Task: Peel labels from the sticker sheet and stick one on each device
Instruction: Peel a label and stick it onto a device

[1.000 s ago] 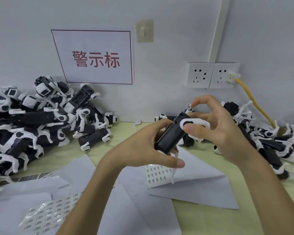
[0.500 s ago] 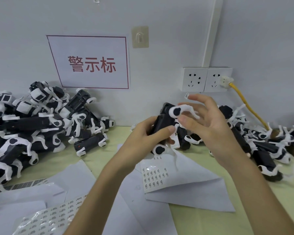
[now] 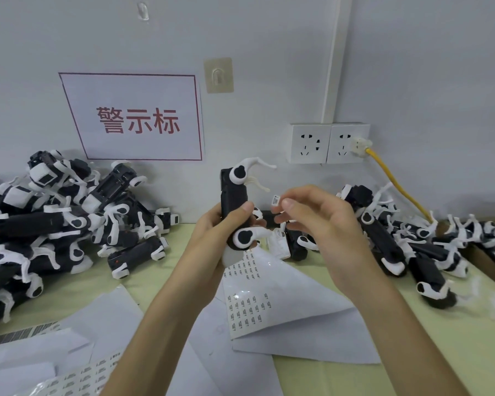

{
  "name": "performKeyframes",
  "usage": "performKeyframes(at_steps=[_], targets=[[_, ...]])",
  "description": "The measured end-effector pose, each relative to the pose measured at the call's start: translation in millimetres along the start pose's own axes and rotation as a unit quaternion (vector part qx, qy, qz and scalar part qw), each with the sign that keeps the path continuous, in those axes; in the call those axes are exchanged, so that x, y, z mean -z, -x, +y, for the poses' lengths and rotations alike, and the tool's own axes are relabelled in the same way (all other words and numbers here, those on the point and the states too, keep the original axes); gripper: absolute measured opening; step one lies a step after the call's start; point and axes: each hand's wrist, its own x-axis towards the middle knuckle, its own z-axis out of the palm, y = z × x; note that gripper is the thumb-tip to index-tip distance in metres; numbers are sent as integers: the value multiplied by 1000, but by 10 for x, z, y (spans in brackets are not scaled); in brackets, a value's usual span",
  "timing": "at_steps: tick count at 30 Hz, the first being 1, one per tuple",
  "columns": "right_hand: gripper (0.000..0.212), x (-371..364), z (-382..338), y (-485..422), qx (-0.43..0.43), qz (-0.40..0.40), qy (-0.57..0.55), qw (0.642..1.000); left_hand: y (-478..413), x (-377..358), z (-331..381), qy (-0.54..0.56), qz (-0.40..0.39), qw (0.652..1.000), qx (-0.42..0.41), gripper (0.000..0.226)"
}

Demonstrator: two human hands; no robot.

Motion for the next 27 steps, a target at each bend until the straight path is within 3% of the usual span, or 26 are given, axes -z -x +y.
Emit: performKeyframes(at_steps=[14, 27], targets=[[10, -184, -81, 72, -25, 31, -79, 996, 69, -149, -26, -66, -47, 995, -64, 43], [10, -157, -81, 76, -5, 44, 8, 999, 71, -200, -79, -124, -35, 983, -129, 44]])
